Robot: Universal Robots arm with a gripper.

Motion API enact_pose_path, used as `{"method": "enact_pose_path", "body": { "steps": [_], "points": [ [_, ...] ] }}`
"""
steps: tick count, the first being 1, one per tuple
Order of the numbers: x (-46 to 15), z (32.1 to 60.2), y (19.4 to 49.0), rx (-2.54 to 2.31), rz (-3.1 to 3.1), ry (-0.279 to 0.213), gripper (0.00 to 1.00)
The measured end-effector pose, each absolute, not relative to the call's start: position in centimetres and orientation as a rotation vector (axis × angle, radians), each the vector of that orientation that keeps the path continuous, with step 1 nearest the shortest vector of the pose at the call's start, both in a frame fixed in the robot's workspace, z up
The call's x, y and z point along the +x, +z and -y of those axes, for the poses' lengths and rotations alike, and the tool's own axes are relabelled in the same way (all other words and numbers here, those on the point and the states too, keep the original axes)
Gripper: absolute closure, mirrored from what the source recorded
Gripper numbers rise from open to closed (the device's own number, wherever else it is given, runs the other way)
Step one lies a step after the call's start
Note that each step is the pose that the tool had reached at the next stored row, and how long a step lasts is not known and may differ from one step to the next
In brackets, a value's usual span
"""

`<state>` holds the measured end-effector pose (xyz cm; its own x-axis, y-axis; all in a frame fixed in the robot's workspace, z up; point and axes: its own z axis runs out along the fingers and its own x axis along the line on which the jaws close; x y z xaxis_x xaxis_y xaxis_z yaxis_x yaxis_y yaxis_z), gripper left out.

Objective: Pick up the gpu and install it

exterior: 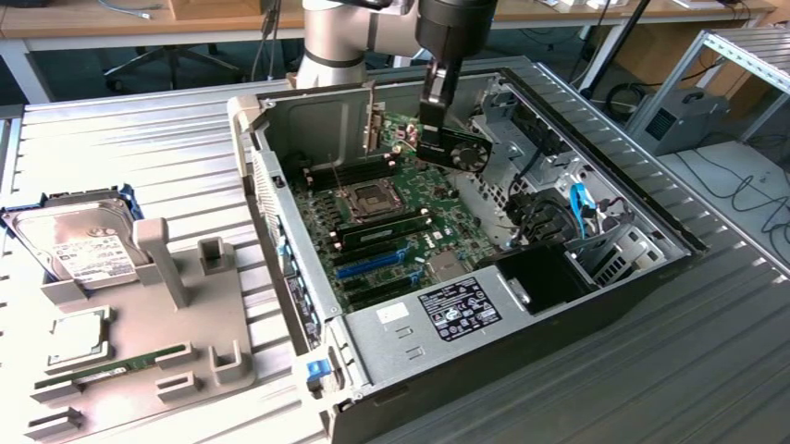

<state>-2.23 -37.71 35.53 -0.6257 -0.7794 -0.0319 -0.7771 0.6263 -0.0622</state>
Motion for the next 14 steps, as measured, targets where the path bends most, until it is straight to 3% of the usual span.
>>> {"method": "enact_pose_path", "body": {
  "steps": [14],
  "points": [
    [-2.23,37.70,35.44,-1.372,-2.763,-0.064,0.74]
  ]
}}
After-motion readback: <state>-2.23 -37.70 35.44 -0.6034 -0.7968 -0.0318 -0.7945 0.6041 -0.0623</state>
